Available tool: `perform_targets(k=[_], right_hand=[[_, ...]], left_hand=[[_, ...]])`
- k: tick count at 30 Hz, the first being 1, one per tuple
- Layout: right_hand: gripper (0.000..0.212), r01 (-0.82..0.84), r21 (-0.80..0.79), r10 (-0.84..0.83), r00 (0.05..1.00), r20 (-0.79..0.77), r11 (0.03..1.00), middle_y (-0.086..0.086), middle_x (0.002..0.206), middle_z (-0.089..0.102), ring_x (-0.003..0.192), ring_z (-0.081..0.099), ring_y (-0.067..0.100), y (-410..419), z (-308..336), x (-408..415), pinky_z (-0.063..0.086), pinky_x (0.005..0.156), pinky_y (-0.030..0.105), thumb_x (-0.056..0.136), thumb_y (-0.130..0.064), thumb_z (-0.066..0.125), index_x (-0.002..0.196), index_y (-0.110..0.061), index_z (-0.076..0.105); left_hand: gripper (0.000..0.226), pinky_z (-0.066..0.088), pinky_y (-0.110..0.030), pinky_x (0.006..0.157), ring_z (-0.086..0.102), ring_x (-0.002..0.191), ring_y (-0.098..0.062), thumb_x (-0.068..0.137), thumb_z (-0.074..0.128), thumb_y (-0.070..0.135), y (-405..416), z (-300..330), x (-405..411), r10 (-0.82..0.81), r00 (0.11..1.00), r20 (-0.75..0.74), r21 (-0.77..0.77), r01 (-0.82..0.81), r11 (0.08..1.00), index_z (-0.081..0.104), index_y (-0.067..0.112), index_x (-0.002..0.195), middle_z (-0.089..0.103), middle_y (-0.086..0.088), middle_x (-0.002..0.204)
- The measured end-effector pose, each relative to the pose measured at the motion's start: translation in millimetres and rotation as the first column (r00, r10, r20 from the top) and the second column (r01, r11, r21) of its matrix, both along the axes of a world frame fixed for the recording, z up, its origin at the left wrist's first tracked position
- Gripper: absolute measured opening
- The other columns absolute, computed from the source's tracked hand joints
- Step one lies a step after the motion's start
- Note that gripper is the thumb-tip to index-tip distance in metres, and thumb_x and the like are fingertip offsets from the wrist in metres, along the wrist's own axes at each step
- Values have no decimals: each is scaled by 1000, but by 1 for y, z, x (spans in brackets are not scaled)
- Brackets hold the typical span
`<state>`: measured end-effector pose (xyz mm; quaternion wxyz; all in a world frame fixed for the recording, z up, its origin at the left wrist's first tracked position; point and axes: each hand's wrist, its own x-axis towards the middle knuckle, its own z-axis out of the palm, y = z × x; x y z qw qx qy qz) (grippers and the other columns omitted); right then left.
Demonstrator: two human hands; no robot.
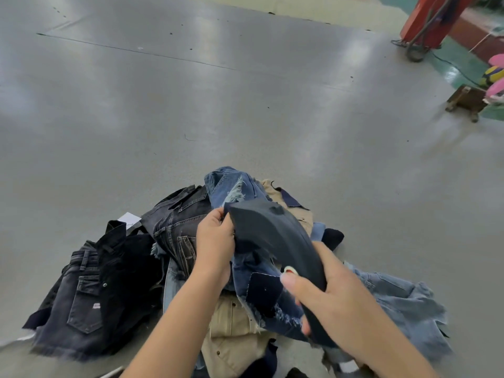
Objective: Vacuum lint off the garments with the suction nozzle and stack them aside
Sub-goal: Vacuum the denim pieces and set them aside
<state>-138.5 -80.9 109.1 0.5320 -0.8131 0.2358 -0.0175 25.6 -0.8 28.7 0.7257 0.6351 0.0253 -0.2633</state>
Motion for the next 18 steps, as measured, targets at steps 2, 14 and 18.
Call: perform_targets(k=[2, 14, 18], right_hand=[[14, 53, 0, -53, 997, 48, 999, -6, 60, 61, 48, 63, 17, -3, 1, 2, 50, 51, 19, 83, -47, 57, 88, -55, 48], [21, -59, -20, 59, 998, 13, 998, -13, 66, 63, 49, 64, 18, 6, -12, 4, 49, 53, 17, 86, -47, 58, 101, -55, 45], [20, 11, -7, -11, 997, 79, 1000, -4, 64, 62, 50, 64, 21, 2, -8, 10, 55, 53, 24, 77, -56, 56, 95, -53, 47]], left_hand=[[17, 58, -37, 68, 69, 77, -24, 97, 54, 16, 0, 1, 0, 10, 1000, -27, 5, -10, 1000, 69, 9, 95, 75, -12, 88], [26, 45, -20, 39, 59, 51, -12, 96, 44, 2, 5, 5, 7, 51, 991, -122, -16, -54, 998, 69, 8, 88, 68, -3, 61], [18, 59, -35, 59, 67, 76, -26, 96, 53, 10, 1, 4, -1, -7, 999, -31, 49, 8, 999, 69, 5, 88, 73, -18, 85]])
